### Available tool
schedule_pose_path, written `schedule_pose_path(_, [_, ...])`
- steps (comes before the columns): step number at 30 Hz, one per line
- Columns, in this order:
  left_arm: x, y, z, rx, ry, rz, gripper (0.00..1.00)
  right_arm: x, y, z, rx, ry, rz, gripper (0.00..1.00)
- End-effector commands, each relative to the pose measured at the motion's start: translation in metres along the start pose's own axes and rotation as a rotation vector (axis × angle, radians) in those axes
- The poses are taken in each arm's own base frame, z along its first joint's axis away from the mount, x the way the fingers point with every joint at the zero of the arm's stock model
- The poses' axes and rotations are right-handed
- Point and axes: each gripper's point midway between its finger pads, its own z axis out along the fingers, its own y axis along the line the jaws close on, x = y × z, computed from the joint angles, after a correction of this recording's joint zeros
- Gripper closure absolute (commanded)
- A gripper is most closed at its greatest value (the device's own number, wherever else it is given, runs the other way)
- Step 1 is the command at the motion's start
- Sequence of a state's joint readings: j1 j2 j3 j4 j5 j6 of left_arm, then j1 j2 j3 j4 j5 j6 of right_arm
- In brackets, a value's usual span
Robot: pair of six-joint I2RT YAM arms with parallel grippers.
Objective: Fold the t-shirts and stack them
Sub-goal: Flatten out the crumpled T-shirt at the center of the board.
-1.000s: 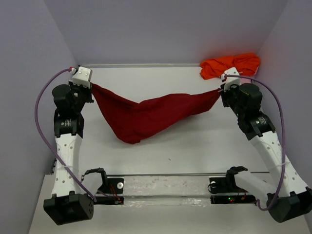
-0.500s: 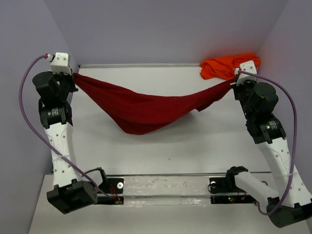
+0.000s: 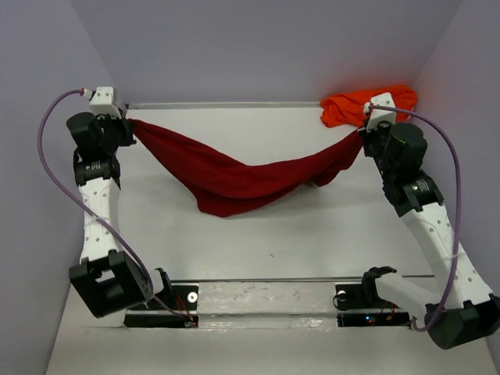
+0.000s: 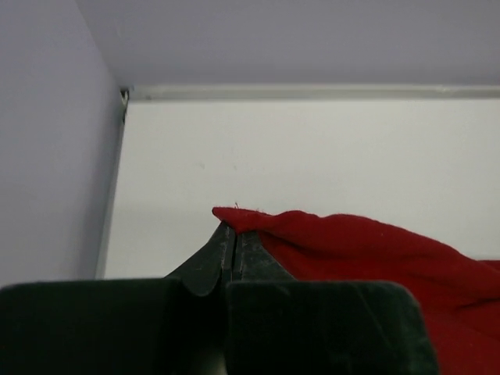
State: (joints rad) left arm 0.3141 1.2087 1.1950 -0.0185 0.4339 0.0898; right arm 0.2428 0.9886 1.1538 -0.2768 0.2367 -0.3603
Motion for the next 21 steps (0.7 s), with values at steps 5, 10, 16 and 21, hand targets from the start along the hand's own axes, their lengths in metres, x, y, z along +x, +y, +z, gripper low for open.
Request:
schedule_pose_path(5, [0.035,-0.006,-0.002,0.008,0.034,0.079,1.00,0.038,0.029,0.018,-0.088,0.039,-0.006,1.00])
schedule_pose_path(10, [0.010,-0.042,-0.049,0.120,-0.053,0.215,1.00,0.014,0.021,-0.009,-0.097,-0.052,0.001,1.00])
schedule_pose_path(16, [-0.023,-0.091,-0.124,0.235,-0.222,0.300,1.00,-0.008,0.009,-0.056,-0.111,-0.100,0.053,1.00])
schedule_pose_path(21, [-0.061,-0.120,-0.177,0.271,-0.379,0.287,1.00,-0.029,-0.014,-0.088,-0.059,-0.159,0.071,1.00])
